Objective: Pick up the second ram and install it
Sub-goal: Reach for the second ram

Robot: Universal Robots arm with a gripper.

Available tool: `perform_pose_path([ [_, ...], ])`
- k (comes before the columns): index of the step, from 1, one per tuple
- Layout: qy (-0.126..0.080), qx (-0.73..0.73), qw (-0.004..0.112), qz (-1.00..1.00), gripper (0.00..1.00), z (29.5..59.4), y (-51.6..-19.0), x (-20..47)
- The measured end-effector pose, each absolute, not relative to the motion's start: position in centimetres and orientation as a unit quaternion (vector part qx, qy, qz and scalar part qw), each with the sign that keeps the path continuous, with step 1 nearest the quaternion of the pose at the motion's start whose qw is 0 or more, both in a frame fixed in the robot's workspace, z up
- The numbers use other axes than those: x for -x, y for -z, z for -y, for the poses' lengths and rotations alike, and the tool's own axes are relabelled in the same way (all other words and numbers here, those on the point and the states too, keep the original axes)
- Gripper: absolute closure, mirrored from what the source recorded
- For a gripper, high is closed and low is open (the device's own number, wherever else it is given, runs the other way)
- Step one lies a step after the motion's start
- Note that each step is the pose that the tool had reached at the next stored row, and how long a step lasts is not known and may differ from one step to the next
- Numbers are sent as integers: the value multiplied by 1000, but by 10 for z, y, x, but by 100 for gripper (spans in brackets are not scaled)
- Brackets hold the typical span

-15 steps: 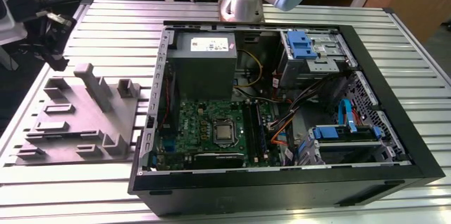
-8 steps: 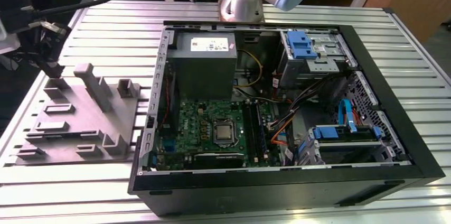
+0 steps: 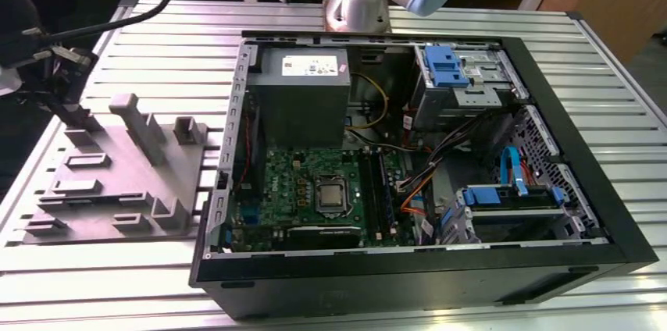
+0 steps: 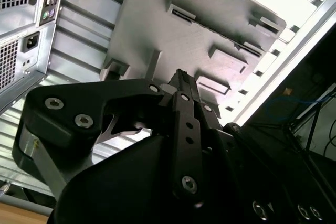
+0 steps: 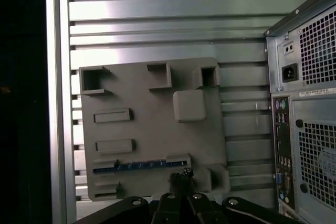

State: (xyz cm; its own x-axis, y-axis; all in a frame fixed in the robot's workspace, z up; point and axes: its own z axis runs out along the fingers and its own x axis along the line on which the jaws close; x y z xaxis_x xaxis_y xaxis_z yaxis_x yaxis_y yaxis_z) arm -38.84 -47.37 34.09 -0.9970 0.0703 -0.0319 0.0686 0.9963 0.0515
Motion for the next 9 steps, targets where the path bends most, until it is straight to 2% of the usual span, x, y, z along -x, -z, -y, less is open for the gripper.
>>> perform_pose_path([
  [9, -25, -35, 17, -999, 90, 480, -327, 397],
])
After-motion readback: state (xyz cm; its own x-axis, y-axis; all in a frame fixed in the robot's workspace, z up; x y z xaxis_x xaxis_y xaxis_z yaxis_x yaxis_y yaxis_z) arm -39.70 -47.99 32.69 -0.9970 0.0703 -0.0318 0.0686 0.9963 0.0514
